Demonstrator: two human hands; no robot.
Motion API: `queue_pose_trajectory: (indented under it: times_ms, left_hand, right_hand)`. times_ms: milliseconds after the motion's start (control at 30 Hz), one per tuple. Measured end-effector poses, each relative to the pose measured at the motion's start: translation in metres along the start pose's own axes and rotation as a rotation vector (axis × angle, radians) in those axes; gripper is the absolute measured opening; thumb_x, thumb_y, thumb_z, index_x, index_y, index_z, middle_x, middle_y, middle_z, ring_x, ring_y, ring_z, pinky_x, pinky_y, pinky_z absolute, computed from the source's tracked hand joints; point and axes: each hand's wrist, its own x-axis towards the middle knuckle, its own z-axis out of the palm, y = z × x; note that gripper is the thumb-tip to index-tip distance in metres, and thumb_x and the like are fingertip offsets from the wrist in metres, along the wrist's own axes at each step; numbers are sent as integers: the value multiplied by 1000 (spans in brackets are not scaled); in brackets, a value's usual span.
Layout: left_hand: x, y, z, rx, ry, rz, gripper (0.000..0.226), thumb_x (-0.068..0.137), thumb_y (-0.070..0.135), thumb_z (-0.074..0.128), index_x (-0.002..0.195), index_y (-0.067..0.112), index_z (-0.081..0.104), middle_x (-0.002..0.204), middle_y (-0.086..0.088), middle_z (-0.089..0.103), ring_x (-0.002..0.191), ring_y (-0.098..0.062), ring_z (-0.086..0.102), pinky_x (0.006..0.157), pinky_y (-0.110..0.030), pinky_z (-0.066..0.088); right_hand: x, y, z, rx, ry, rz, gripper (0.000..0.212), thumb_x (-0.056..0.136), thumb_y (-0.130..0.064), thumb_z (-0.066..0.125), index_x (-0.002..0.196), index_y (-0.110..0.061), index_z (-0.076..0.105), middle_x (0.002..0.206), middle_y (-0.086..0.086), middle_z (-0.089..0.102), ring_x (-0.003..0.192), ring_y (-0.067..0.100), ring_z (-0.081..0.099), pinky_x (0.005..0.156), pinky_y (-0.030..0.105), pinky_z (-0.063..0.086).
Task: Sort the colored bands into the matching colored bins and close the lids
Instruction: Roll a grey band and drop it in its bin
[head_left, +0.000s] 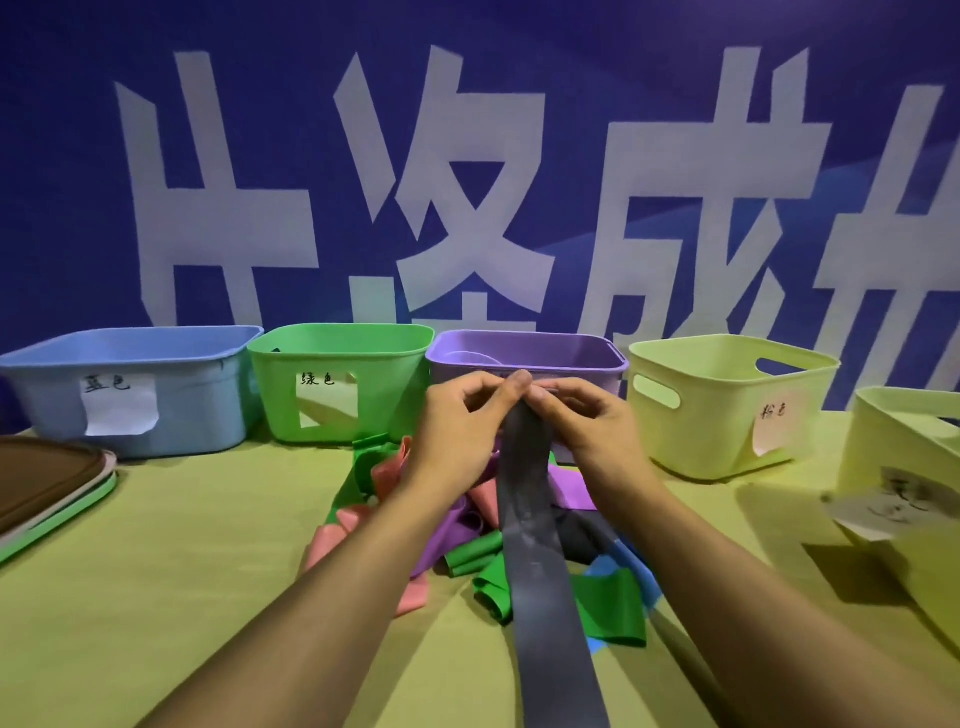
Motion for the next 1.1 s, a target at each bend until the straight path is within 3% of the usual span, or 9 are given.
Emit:
queue_pose_trajectory:
  times_ms: [133,233,367,467,600,800,867,1000,1100]
  left_hand:
    - [-1,-10,1,-12,19,41,11,94,27,74,83,28,77,79,9,78,76,-3,70,72,-20,53]
    - [1,-12,0,-16,18,67,9,92,24,75,84,27,78,81,8,78,77,-3,71,74,-20,54]
    - [0,-10,0,-15,13,80,4,91,21,77,88,24,78,85,8,79,84,-6,73,78,-20,56]
    - [-2,-11,-3,-30,7,76,5,89,19,79,89,24,79,86,9,79,85,-4,74,78,-17,54]
    - [-4,-12,-4,-78,6,60,15,86,10,81,87,25,78,86,8,79,86,-6,74,80,-18,55]
    - [-9,-8,-6,-194,-9,-48,15,84,3,80,95,14,78,88,1,80,85,-8,74,74,-19,59]
    - [-11,-7,-5,-238,-21,-99,19,84,0,79,96,15,77,90,1,80,86,-9,75,72,-20,61]
    - [-11,-9,-7,-244,-41,-85,32,78,-7,81,101,14,75,100,-5,80,98,-16,75,87,-26,60]
    - [-13,-7,-7,-278,-58,-133,30,79,-3,81,103,13,74,101,-4,80,94,-14,75,78,-24,61]
  right_hand:
    - [-4,9,0,-13,37,46,33,88,-38,69,99,-8,78,95,11,79,88,17,74,69,19,55]
    - [-4,8,2,-44,66,32,31,94,-35,66,96,-7,78,91,13,78,84,18,73,67,22,58]
    - [-4,5,3,-78,67,28,34,86,-45,67,87,-13,78,86,11,78,79,16,72,67,25,60]
    - [-5,5,1,-84,60,35,24,92,-36,69,85,-14,78,83,9,78,78,15,72,68,27,61]
    - [-7,8,-2,-60,20,26,12,95,-23,69,94,-15,78,86,2,78,79,10,72,64,18,54]
    - [-11,10,-3,-17,-36,-34,17,97,-10,66,109,-1,74,98,6,78,87,5,72,69,15,53]
    - [-11,10,-3,-17,-59,-43,17,97,-7,65,111,-1,73,102,6,79,92,7,73,73,16,53]
    - [-10,13,-6,-41,-84,-64,18,96,-4,65,112,-7,73,108,6,78,102,14,73,84,24,56]
    - [-11,13,-7,-26,-84,-65,18,95,-2,65,111,-7,73,108,7,78,104,17,73,89,27,57]
